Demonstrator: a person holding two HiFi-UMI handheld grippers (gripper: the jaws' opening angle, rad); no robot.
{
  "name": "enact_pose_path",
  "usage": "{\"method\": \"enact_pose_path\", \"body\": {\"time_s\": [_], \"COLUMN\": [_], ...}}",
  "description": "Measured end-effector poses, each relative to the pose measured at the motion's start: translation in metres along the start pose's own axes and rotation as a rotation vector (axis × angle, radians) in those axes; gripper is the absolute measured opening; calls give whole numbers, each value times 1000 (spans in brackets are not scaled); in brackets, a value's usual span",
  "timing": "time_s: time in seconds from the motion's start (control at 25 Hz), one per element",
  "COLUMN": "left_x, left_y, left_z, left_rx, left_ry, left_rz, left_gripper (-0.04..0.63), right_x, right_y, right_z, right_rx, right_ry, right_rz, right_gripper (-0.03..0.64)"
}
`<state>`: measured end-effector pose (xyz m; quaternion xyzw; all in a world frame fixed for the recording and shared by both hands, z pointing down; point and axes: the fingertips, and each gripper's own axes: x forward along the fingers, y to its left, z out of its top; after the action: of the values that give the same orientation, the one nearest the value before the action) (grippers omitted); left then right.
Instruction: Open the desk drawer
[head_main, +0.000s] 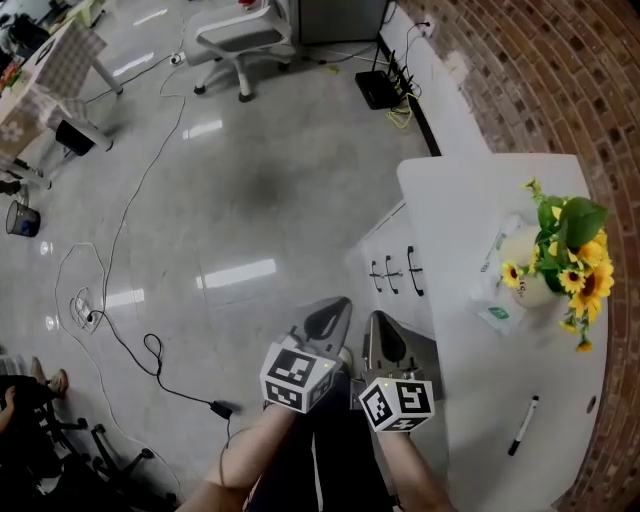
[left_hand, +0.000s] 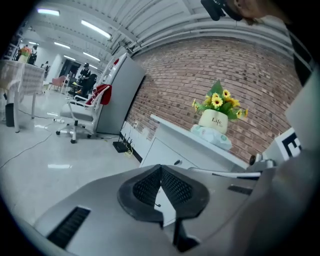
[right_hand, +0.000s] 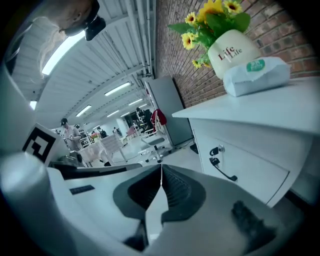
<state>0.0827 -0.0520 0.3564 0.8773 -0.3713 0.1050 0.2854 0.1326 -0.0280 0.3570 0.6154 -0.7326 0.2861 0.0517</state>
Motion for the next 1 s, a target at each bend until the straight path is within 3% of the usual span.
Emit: {"method": "enact_pose_path", "body": {"time_s": [0.44,0.8,1.0], "left_x": [53,97,122], "left_y": [42,93,113], "left_z": [-99,-166,-204], "left_rx": [-12,-54,-78], "left_ry": [80,79,77], "left_rz": [-64,-47,-52], "left_gripper": [9,9,8], "right_x": [59,97,121], "right_y": [-60,-89,-105], "right_z": [-80,-138,-159], "right_rx": [25,-67,-38], "right_ry": [-42,-65,-97], "right_rz": [-130,-171,-182], "right_gripper": [14,14,14]}}
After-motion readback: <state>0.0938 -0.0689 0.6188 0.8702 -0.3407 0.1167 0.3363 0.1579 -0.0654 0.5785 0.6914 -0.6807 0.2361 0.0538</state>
